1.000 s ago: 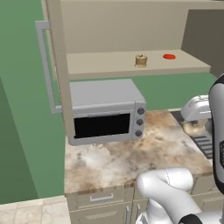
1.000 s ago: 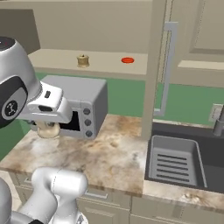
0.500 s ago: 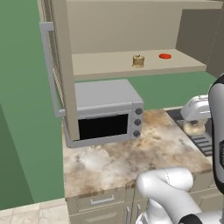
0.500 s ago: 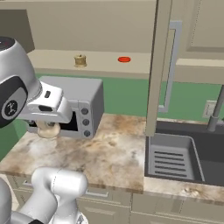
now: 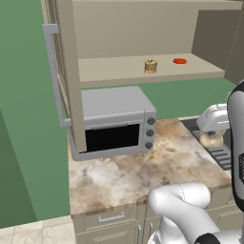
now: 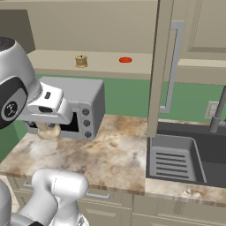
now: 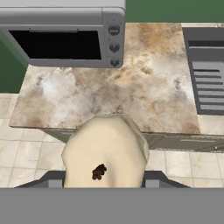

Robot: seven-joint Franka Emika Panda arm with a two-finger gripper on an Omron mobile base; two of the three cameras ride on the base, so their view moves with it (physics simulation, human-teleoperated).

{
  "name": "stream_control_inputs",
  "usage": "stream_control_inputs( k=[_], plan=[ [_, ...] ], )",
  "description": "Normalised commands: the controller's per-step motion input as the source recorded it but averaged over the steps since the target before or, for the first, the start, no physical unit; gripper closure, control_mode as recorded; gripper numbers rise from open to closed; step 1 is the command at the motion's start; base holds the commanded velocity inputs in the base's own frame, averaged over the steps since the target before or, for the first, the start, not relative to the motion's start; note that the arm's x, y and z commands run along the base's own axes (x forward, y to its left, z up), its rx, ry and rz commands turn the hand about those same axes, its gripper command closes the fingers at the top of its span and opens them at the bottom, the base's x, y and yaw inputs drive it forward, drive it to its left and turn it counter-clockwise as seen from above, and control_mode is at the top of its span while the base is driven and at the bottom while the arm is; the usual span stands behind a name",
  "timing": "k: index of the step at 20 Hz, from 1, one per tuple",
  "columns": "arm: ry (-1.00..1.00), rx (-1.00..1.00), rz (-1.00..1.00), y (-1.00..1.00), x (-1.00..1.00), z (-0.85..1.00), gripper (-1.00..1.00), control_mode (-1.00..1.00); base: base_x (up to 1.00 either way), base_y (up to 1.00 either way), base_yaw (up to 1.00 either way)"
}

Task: Pick the candle and candle from the dining table and place them in the open cabinet. Close the cabinet after placing the objects.

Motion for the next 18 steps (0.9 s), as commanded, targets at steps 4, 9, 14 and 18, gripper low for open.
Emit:
stream_control_inputs(
  k=[4, 9, 14, 18],
  plan=[
    [0.00, 0.00, 0.00, 0.00, 0.00, 0.00, 1.00, 1.00, 0.00, 0.00, 0.00],
    [0.00, 0.00, 0.00, 0.00, 0.00, 0.00, 1.00, -1.00, 0.00, 0.00, 0.00],
    [0.00, 0.00, 0.00, 0.19, 0.02, 0.00, 1.00, -1.00, 0.00, 0.00, 0.00],
    [-0.04, -0.02, 0.01, 0.38, 0.03, 0.25, 1.00, -1.00, 0.00, 0.00, 0.00]
  ],
)
